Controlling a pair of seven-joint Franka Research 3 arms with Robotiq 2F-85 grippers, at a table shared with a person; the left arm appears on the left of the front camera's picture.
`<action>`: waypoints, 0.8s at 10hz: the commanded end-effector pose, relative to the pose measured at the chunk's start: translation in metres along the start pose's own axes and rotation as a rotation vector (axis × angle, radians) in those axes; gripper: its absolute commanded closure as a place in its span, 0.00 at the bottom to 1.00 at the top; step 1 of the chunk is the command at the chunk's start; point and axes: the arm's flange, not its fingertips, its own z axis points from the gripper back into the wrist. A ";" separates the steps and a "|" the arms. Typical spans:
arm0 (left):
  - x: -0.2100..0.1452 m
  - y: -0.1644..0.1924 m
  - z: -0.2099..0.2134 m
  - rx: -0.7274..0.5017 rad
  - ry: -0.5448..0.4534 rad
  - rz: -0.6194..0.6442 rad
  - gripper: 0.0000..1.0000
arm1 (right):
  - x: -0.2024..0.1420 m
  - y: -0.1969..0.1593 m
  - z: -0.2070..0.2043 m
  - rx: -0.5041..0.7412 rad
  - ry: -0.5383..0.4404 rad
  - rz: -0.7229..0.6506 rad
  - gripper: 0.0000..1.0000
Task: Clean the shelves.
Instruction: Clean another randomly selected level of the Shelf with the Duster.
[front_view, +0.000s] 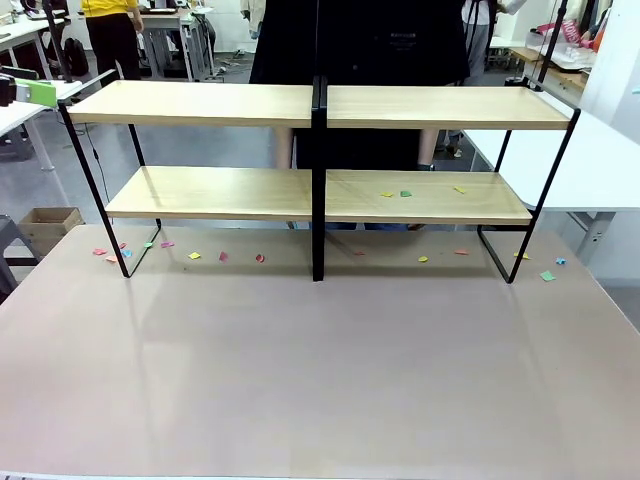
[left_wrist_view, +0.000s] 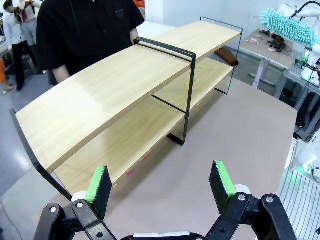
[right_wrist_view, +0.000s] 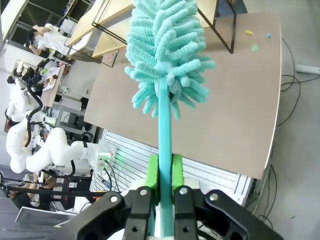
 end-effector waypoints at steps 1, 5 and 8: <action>-0.001 0.001 -0.002 -0.004 0.000 0.002 0.00 | -0.007 0.006 0.010 0.007 -0.022 0.026 0.88; -0.001 0.001 -0.002 -0.004 0.000 0.002 0.00 | 0.000 0.002 0.003 -0.009 -0.010 0.001 0.88; -0.001 0.001 -0.002 -0.004 0.000 0.002 0.00 | -0.047 0.080 -0.034 -0.068 0.284 0.207 0.88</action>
